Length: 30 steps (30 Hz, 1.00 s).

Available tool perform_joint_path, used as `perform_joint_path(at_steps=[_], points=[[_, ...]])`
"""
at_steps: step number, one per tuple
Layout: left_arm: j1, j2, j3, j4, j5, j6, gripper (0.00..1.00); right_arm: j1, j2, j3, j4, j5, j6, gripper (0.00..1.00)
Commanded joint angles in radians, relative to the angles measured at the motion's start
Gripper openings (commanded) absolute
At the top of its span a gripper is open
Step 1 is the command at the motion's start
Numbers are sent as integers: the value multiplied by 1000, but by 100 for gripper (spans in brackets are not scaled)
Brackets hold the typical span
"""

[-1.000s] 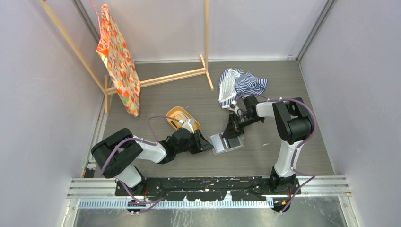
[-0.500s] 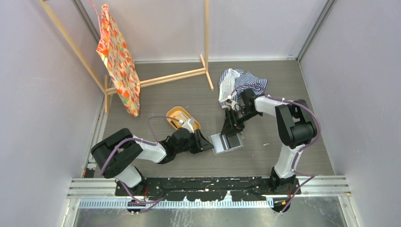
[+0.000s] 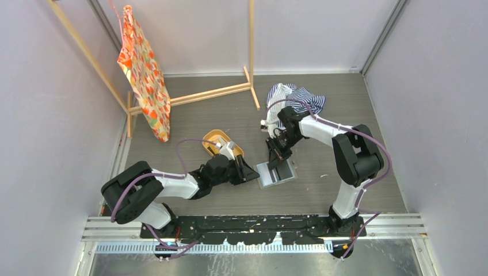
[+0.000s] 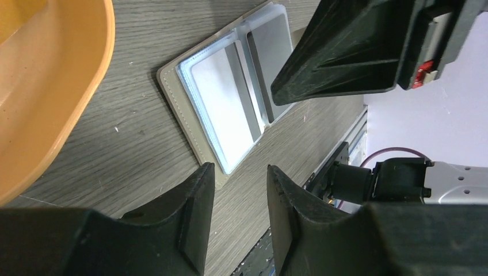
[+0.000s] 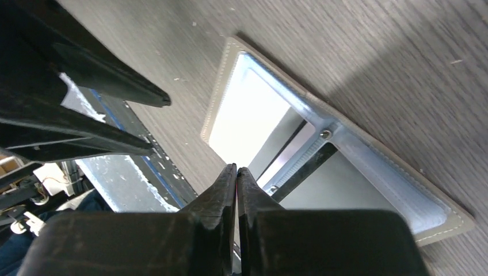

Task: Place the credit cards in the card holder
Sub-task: Turn over the card slot in the card holder.

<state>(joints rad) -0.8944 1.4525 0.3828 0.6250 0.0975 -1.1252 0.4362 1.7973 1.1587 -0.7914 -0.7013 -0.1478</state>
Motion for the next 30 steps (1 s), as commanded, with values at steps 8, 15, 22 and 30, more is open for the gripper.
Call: perform_joint_path(at_steps=[8,15,22,30], points=[[5,6,22,23,-10,25,41,29,83,43,-15,147,-11,8],[5,99,31,129,20,0,42,34,127,54,-20,169,5,7],[5,143,60,135,29,-13,48,34,144,63,-26,179,14,7],[5,114,62,96,6,-16,43,34,163,72,-32,192,19,7]])
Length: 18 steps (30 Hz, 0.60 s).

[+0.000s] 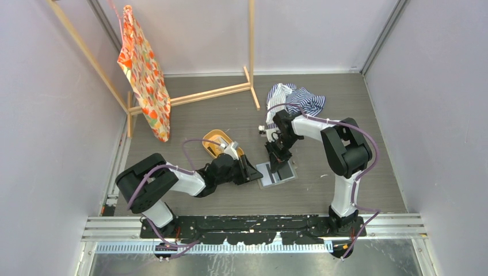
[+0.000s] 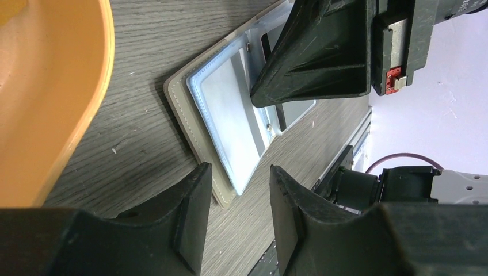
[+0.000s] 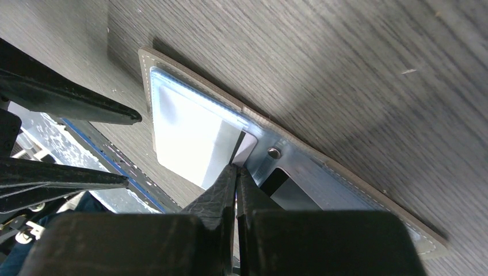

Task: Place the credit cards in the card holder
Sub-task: Turn over the card slot in the card holder.

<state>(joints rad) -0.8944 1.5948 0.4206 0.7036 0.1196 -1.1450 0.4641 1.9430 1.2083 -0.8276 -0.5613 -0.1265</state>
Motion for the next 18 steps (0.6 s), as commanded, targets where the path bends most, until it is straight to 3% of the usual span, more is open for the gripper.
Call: perform_joint_path(at_steps=[1,6,11,18], points=[[5,-24,28,15,-13,3,42,6,17,22,3,51,-2,7],[5,4,42,19,-5,-5,39,-3,7,38,-21,11,-31,10],[5,2,37,21,-9,-1,38,-16,-85,31,-19,-56,-81,19],[5,-12,32,14,-16,6,38,-17,-111,24,-16,-85,-93,18]])
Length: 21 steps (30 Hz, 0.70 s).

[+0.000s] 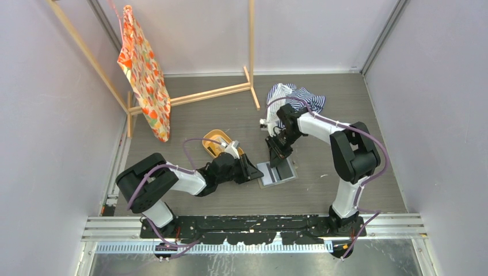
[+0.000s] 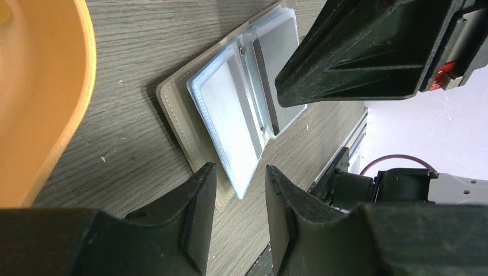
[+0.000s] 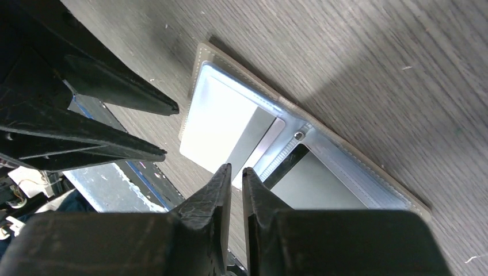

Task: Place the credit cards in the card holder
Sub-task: Turn over the card slot in the card holder.

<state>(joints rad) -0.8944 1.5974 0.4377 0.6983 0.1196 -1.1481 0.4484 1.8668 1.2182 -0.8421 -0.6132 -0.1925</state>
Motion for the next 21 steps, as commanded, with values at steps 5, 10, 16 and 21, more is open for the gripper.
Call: perform_joint_path(at_steps=[5,10,16,21], points=[[5,-20,16,20,-16,8,37,4,22,25,-12,-25,-12,9],[5,-25,18,20,-15,11,37,21,78,35,-18,7,7,7],[5,-44,6,19,-22,13,37,30,130,48,-19,63,29,5],[5,-60,0,15,-28,13,37,29,137,49,-20,69,31,4]])
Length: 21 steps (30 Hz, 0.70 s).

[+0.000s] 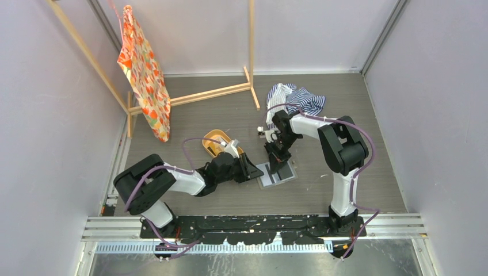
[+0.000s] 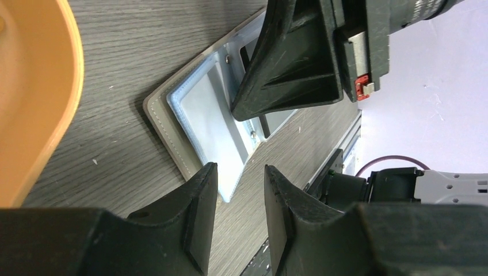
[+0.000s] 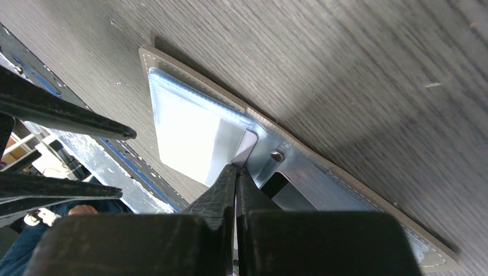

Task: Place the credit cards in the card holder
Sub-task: Turn over the card slot in the card holder.

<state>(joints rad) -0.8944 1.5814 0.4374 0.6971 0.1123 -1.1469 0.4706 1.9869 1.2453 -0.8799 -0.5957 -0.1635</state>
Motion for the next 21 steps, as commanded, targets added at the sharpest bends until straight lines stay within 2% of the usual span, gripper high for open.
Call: perform_joint_path(at_steps=[1,12,21], points=[[5,-44,3,15,-20,11,36,7,17,24,15,48,1,4],[5,5,27,-9,-23,-4,31,8,20,31,2,22,-14,5],[5,56,53,11,-5,-8,31,6,19,32,1,16,-15,6]])
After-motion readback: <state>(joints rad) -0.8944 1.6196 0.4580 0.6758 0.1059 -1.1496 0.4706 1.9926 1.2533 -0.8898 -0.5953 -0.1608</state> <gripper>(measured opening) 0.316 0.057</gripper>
